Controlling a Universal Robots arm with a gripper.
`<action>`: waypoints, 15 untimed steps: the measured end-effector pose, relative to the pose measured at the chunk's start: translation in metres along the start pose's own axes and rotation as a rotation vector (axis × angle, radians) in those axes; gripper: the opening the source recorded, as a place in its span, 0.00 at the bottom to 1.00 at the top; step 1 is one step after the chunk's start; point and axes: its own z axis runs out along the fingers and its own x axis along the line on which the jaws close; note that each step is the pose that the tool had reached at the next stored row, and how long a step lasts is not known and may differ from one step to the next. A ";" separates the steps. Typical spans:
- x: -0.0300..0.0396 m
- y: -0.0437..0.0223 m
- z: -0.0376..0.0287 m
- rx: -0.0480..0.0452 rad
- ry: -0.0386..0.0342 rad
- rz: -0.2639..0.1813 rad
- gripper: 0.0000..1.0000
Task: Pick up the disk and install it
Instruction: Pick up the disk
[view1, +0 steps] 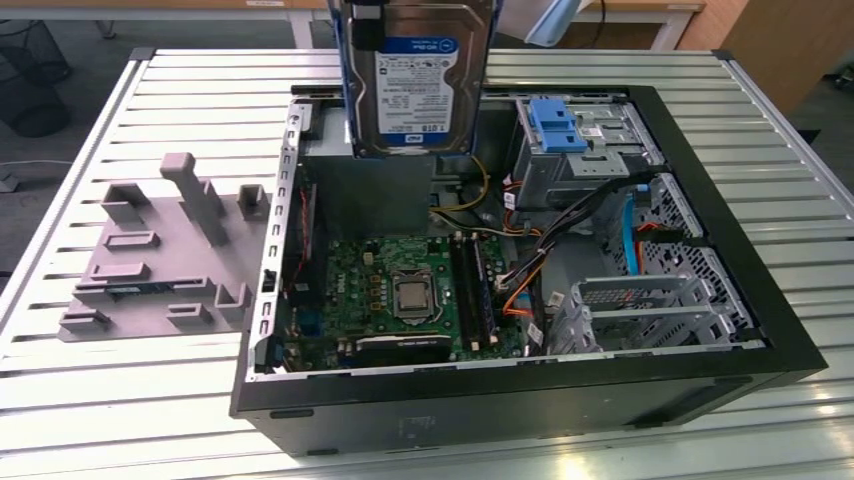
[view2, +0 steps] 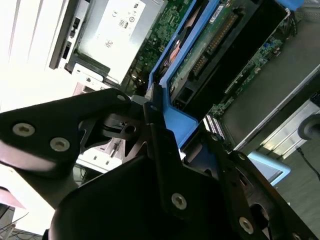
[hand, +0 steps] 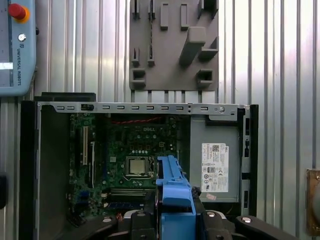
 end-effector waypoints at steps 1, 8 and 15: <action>0.0019 -0.0004 0.0001 -0.0001 0.0001 0.000 0.36; 0.0051 -0.0227 0.0010 -0.0001 0.0000 0.000 0.36; 0.0070 -0.0313 0.0022 -0.0001 0.0002 0.000 0.36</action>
